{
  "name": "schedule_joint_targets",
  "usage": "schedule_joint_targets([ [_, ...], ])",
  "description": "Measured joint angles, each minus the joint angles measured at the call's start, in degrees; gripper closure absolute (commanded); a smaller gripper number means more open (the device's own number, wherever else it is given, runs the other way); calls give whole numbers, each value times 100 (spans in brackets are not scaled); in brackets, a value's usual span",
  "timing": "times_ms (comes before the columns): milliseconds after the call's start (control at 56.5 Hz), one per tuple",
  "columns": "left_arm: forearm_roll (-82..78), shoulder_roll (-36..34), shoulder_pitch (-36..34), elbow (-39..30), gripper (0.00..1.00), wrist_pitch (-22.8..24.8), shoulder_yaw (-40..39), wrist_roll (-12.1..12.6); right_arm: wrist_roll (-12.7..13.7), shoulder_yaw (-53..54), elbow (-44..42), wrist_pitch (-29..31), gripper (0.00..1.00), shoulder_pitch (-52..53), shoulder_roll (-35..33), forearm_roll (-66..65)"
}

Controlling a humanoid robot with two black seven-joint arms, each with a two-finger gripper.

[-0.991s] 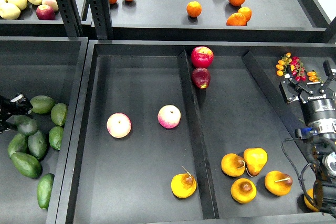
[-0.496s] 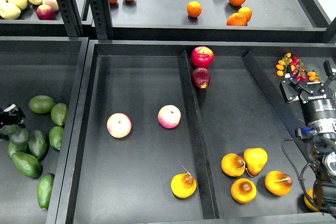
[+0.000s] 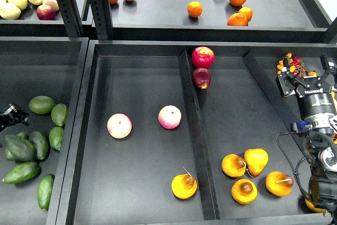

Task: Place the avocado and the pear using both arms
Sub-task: 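Move the right gripper toward the yellow pear in the middle compartment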

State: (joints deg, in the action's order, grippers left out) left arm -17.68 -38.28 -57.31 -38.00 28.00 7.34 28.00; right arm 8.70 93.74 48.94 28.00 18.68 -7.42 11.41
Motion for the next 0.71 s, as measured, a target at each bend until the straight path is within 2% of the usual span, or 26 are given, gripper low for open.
schedule_joint_targets([
  [372,1,206,31,-12,3,0,-11,0,23,-450,286,0,0,143,-49,-22],
  [567,1,273,32,-22,3,0,-74,0,41,-1120,504,0,0,190,-545,-64],
  [637,1,278,35,-23,3,0,-87,0,177,-1555,555,0,0,300,-926,-66],
  [708,1,278,36,-23,3,0,-92,0,578,-2061,583,0,0,548,-1357,-62],
])
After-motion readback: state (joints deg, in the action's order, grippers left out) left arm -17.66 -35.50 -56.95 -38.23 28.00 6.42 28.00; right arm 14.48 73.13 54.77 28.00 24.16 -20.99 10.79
